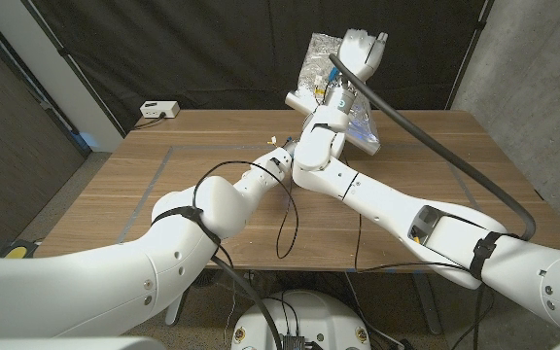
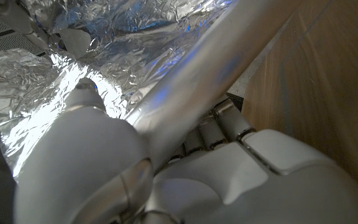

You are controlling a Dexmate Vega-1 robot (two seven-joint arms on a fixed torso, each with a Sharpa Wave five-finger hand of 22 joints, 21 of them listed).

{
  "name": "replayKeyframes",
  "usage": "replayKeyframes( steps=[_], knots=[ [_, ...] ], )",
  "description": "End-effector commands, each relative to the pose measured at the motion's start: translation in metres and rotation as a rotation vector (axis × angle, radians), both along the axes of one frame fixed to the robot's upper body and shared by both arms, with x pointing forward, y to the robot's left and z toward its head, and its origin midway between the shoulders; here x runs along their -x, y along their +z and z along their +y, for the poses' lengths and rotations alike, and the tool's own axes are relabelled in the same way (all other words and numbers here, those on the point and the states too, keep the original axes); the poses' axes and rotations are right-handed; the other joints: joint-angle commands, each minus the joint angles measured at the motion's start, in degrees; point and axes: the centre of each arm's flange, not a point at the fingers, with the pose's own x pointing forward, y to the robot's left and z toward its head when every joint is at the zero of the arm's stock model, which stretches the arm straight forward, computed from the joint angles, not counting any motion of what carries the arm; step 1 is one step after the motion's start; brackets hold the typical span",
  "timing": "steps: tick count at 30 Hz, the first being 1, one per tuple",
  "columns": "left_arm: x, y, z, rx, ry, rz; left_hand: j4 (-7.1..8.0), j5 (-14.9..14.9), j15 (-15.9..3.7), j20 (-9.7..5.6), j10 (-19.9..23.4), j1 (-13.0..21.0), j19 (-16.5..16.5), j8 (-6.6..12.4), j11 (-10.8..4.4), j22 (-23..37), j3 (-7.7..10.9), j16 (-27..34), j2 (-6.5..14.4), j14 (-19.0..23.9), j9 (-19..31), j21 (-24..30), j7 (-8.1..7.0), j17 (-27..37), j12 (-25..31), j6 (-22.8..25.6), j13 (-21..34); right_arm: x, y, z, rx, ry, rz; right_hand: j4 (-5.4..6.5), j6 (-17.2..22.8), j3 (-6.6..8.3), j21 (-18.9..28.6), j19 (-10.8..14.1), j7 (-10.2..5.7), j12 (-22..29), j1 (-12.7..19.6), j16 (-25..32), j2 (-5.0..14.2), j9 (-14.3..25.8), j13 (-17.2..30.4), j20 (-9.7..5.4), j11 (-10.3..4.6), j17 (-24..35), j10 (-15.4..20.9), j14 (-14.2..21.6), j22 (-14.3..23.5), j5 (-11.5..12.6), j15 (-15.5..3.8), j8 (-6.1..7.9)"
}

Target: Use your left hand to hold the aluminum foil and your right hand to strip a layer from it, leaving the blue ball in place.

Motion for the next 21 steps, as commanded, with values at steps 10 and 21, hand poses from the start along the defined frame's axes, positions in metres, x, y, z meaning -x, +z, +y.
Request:
replayKeyframes(
  steps=[10, 21],
  knots=[
    [0.001, 0.0, 0.002, 0.001, -0.004, -0.019, -0.03, 0.8, -3.8, 0.59, -0.7, 0.1, -0.3, 0.0, 0.19, 0.1, -0.61, 0.0, 0.1, -0.9, 0.4, -0.8, 0.03, 0.0, -0.1, -0.7, 0.1, -0.005, 0.014, -0.009, -0.028, -0.037, -0.032, 0.32, 0.8, -0.74, 2.2, -0.7, -0.12, -0.4, 0.2, 0.1, 0.08, 0.2, 0.1, -5.63, -0.31, 0.4, 0.2, -0.1, -0.2, 0.1, -1.69, -0.44],
    [0.003, -0.001, 0.005, 0.008, -0.021, -0.039, -0.04, 1.1, -4.38, 0.23, -1.0, 0.3, -0.3, -0.02, -0.18, 0.2, -1.03, 0.1, 0.3, -1.6, 0.6, -1.2, -0.23, 0.0, -0.1, -0.9, 0.1, -0.009, 0.021, -0.013, -0.068, -0.063, 0.011, 1.29, -1.2, -0.95, 3.1, -3.4, -2.49, -4.1, -1.3, -6.4, 0.4, -0.4, -2.4, -4.42, -0.77, -5.4, -2.9, -3.8, -2.7, 0.1, -1.67, -2.26]
  ],
)
